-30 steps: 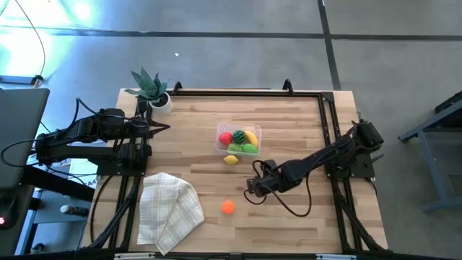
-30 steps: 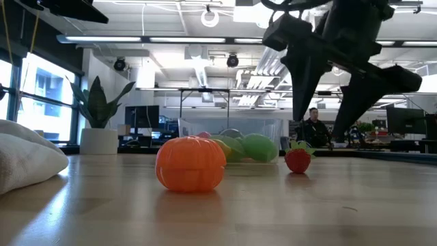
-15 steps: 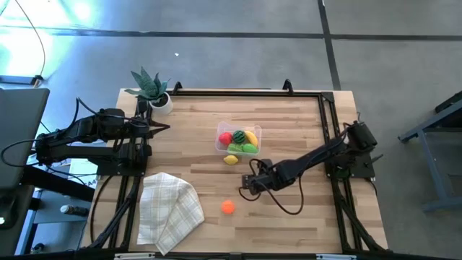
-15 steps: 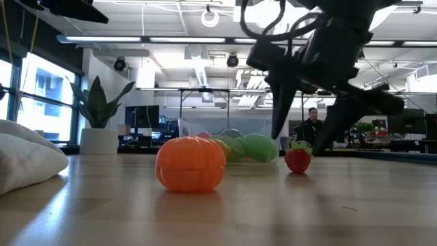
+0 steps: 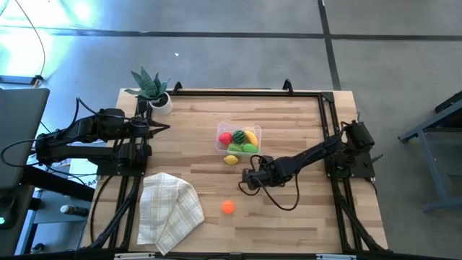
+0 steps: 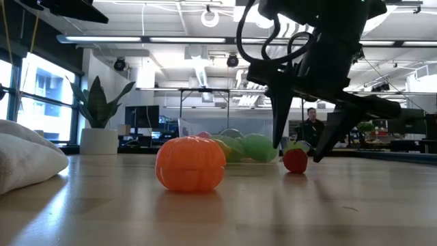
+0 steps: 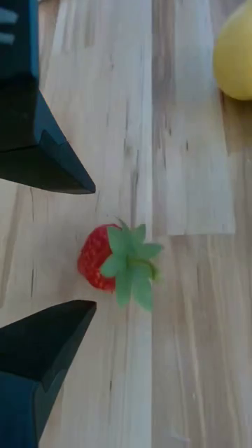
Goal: Pick and placing Produce into tupperware
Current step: Put the strawberry into the transparent bin
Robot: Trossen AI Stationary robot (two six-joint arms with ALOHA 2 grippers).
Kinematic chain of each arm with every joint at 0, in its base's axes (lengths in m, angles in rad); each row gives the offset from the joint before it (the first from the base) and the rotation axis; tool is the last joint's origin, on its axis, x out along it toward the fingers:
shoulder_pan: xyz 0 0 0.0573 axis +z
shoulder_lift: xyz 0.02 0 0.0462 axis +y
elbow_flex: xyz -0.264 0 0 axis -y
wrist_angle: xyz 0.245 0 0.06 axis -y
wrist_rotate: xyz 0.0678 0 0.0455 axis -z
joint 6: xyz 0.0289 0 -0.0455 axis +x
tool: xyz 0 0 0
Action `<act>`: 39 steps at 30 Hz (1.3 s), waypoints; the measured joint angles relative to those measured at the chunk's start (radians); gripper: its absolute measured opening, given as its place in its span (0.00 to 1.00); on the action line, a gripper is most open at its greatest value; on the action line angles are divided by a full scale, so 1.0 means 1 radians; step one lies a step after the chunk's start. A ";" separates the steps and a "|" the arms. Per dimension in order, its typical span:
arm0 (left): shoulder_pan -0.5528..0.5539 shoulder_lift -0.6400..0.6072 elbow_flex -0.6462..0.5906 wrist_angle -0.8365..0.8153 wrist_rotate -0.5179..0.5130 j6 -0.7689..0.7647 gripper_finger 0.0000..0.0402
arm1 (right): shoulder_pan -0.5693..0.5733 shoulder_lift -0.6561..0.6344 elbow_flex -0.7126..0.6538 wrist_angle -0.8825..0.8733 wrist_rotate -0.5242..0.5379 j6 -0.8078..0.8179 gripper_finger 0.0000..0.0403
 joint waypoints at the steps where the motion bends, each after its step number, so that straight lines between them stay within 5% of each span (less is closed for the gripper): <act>1: 0.000 0.000 0.000 0.000 0.000 0.000 0.00 | -0.003 0.000 0.000 -0.003 -0.002 0.000 0.63; 39: 0.000 0.000 0.000 0.000 0.000 0.000 0.00 | -0.028 0.054 0.003 -0.008 -0.013 -0.264 0.63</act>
